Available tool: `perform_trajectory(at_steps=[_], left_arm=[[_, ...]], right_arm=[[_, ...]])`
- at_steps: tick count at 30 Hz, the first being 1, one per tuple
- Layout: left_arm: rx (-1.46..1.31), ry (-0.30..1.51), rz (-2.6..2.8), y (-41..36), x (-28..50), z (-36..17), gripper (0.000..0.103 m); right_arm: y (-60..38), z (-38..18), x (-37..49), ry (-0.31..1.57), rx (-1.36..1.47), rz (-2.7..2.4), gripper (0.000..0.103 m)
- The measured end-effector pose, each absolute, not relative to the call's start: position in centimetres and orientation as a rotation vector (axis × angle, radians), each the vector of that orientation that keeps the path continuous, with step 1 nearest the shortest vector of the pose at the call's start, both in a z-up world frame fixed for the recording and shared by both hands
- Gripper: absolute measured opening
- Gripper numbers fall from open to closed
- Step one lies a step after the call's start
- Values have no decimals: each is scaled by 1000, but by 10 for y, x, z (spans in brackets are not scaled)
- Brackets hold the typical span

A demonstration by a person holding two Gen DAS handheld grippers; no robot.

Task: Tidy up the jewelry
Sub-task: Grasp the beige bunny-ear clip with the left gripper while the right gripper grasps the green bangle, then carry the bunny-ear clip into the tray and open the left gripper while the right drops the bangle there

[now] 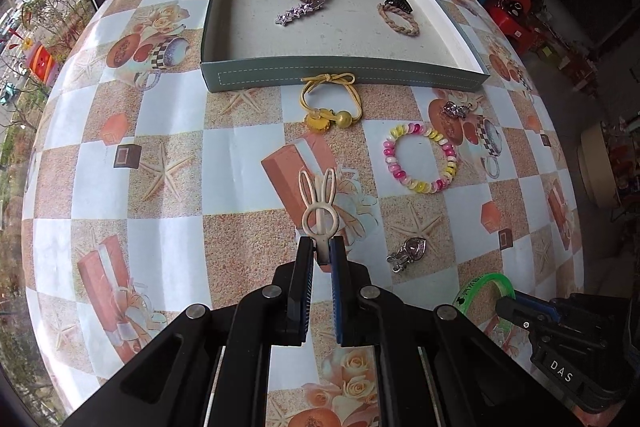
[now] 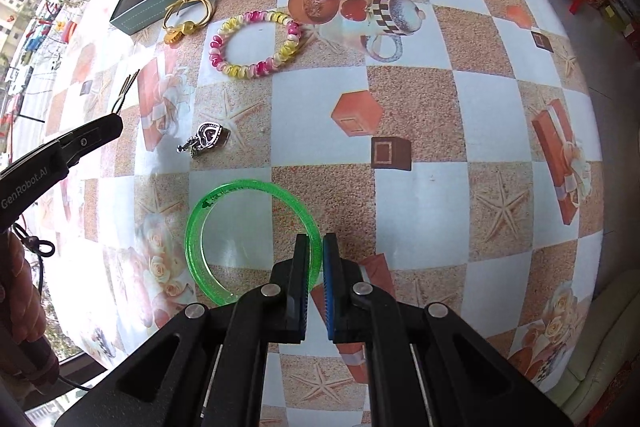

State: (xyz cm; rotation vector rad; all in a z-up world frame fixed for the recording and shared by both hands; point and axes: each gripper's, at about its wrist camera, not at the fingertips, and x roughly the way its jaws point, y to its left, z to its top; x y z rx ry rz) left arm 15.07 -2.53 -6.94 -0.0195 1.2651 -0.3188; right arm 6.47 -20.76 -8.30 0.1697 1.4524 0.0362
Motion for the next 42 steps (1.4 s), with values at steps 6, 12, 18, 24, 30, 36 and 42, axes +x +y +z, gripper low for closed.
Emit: perform_trajectory(at_steps=[6,12,18,24,30,36,42], left_arm=[[-57,1212,-307,-23,163,-47,21],[-78,1161,-300,-21,179,-24,21],[-89,1132,-290,-23,200,-10,21],[-82,1093,-276,-28,232,3,21],[-88,1077,-255,-34,268,6,21],[-82,1107,-225,-41,300,-12,21],[-49,1150,-191,-49,326,-39,21]], right_arm=[[-226,-61,77,1413,190,43,7],[-245,-38,105,1369,225,51,7],[-260,-15,134,1316,246,64,7],[-262,-2,174,1277,233,90,7],[-263,7,224,1248,218,113,7],[-261,1,272,1246,205,117,7],[-260,-24,310,1287,209,108,7]])
